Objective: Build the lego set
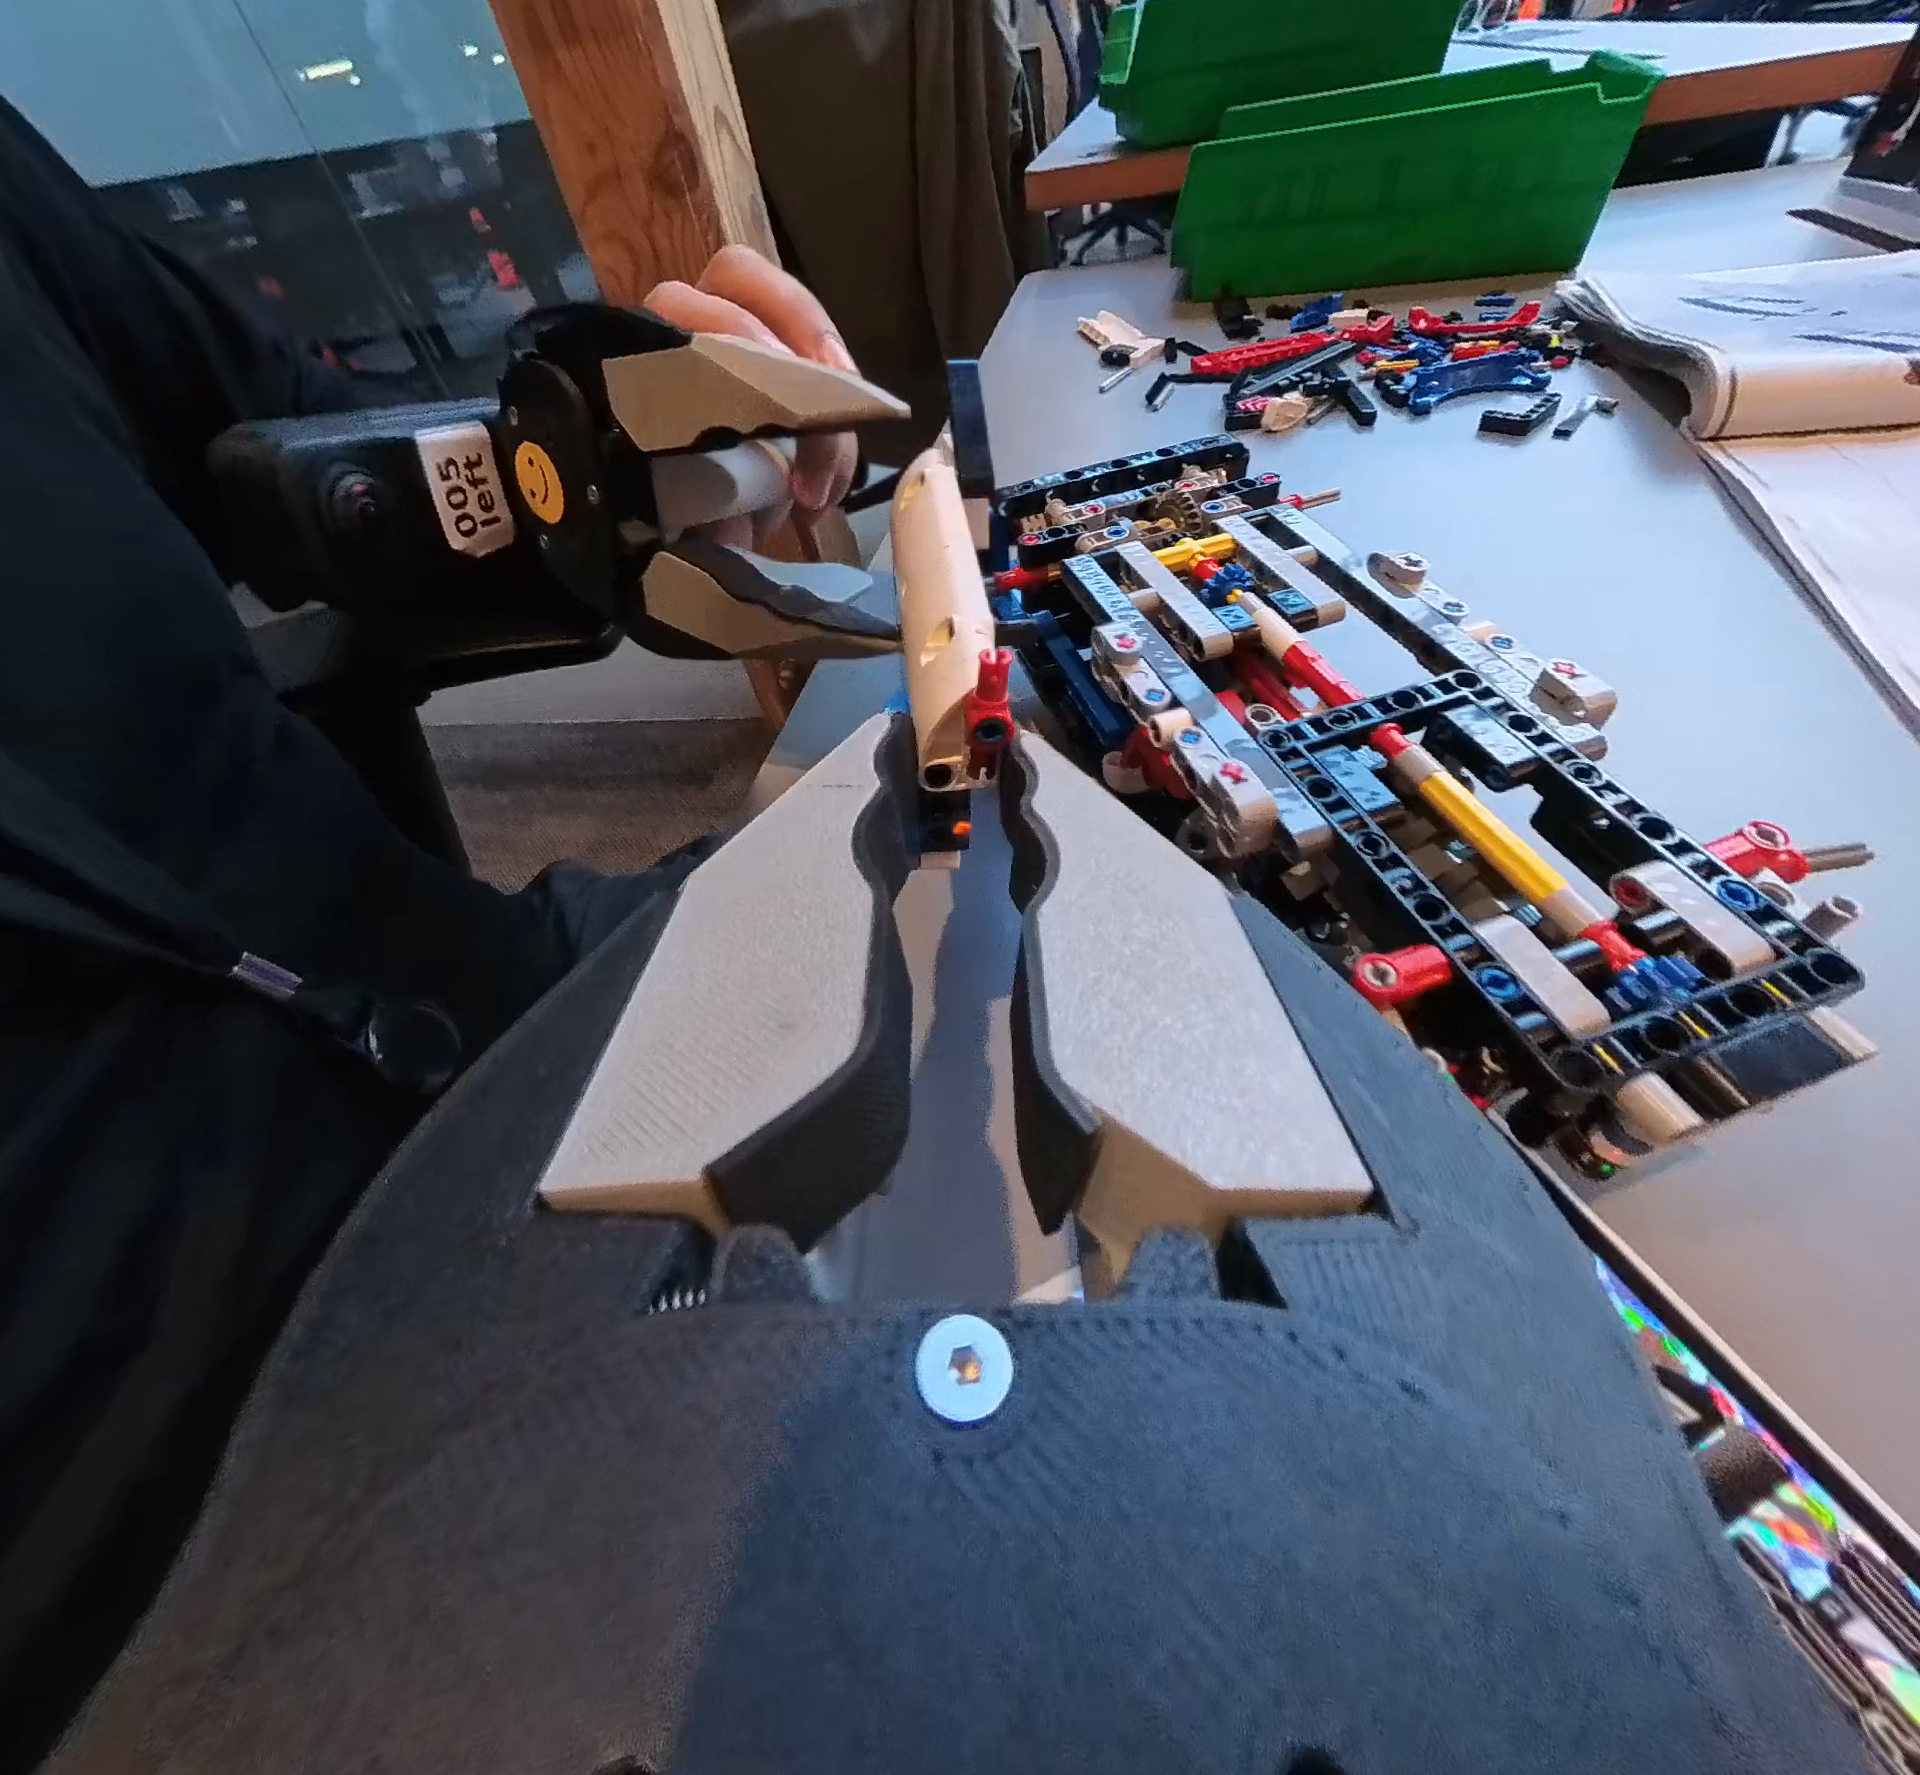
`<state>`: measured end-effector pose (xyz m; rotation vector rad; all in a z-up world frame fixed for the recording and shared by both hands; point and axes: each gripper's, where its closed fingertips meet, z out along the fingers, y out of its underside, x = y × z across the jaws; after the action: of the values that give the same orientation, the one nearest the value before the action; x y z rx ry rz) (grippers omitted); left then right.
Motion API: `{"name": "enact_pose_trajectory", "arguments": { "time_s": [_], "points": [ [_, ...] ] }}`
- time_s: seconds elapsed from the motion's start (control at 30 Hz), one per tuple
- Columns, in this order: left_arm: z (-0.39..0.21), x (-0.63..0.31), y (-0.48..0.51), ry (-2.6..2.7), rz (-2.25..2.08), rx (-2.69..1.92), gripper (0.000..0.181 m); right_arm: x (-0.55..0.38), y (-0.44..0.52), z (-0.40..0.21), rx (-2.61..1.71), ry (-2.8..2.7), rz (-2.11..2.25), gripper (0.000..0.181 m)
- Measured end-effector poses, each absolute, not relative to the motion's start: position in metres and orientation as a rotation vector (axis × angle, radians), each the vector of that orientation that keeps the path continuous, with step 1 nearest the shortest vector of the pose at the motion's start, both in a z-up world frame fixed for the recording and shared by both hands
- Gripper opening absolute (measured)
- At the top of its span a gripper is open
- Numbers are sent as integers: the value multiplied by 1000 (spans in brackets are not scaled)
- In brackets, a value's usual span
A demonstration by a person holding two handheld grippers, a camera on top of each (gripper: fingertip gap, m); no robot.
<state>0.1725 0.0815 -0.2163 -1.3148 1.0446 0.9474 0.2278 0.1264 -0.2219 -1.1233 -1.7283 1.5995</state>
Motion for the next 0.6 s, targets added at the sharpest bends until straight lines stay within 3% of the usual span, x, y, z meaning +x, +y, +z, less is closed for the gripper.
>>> {"name": "enact_pose_trajectory", "arguments": {
  "time_s": [0.6],
  "points": [
    [-212, 148, 77, 833, 736, -1436, 36, 227, 137, -223, -1150, -1692, 1581, 13]
  ]
}}
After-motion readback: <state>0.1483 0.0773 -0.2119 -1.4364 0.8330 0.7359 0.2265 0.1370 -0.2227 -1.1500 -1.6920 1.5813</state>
